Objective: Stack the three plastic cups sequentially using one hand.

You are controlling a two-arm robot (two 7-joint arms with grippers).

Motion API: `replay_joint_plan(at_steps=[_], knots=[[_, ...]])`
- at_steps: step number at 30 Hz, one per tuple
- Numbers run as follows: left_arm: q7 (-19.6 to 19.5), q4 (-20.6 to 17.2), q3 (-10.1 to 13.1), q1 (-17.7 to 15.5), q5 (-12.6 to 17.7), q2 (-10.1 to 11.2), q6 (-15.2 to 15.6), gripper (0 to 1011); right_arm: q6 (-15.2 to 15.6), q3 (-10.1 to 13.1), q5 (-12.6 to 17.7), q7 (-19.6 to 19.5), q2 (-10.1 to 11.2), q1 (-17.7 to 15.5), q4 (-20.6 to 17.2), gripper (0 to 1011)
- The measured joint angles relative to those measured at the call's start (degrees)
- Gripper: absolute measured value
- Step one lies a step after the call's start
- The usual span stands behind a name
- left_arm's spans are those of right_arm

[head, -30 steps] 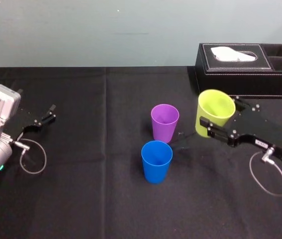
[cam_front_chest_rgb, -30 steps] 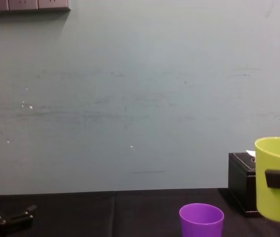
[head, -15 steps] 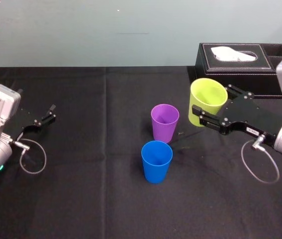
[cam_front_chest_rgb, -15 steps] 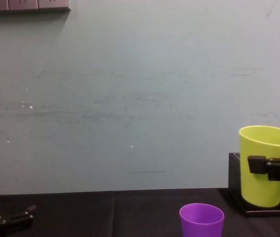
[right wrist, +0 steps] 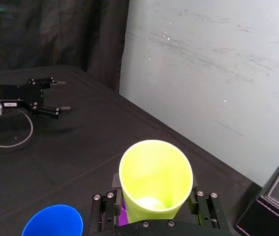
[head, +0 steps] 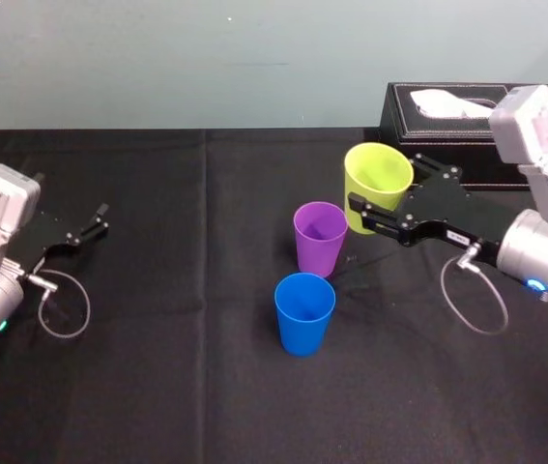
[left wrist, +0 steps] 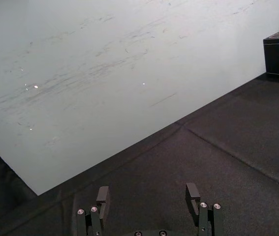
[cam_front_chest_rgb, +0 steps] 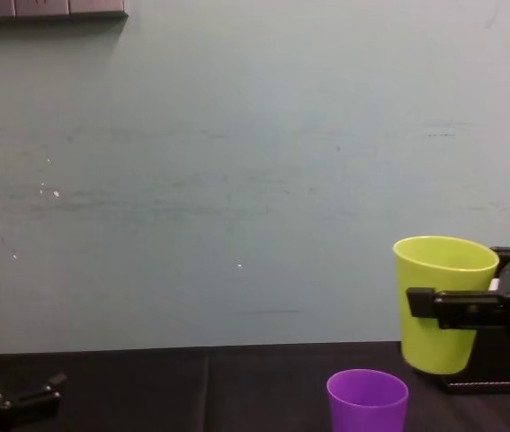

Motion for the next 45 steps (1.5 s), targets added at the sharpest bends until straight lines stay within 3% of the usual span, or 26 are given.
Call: replay_joint_plan(at_steps=[10,23,45], knots=[[0.0,0.0,0.0,0.0,0.0,0.0,0.0,1012,-1.0,-3.3,-1.5,1.4,-2.7,4.0,4.7,744],[0.0,0.0,0.0,0.0,0.0,0.0,0.0,1011,-2.0,-5.9,-3.7,2.2,-4.6,6.7,8.1,744],[0.0,0.0,0.0,0.0,0.0,0.0,0.0,1011,-2.4,-7.4,-5.0,3.2,-6.5,9.2,12.0,744]])
